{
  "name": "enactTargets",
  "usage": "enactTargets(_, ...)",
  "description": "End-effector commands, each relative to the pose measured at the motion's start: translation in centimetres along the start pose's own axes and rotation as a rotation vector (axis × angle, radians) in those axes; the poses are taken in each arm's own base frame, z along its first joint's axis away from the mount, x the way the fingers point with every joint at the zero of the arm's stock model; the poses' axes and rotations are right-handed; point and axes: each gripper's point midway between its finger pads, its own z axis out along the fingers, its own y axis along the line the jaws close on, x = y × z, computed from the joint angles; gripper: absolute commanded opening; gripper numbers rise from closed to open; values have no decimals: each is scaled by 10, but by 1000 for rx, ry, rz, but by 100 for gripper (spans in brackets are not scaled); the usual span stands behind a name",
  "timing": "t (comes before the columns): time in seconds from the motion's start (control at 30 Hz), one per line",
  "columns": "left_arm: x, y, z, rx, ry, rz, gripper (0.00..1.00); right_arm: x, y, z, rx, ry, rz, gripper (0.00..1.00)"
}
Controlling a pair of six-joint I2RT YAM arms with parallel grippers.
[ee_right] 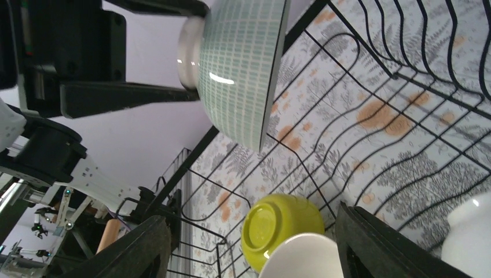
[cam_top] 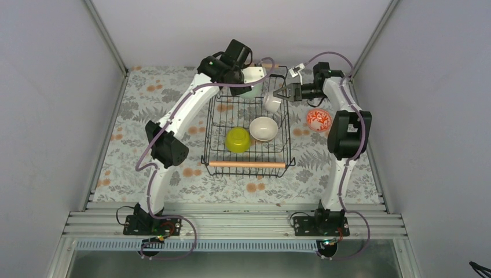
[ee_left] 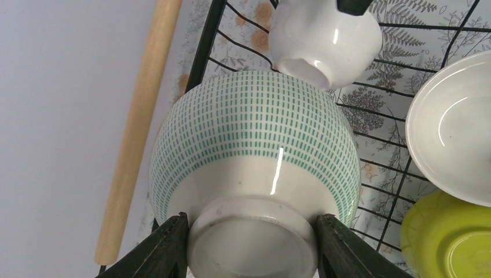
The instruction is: Unload the bowls from the dish rack
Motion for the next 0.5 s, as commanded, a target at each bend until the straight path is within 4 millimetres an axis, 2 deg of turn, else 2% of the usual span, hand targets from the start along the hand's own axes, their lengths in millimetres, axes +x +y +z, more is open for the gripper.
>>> enactTargets(0.0,-27,12,-24,-43,-115,-26,39,-14,14,0,-116,-57,-25,70)
enactTargets(0.17,-34,9,-23,-40,-128,-21,39,-15,4,8,-139,-53,-5,72)
enactTargets(0.47,-47,-3,-18,-16,-164,-17,39,-13,10,25,-198,-48,-28,73)
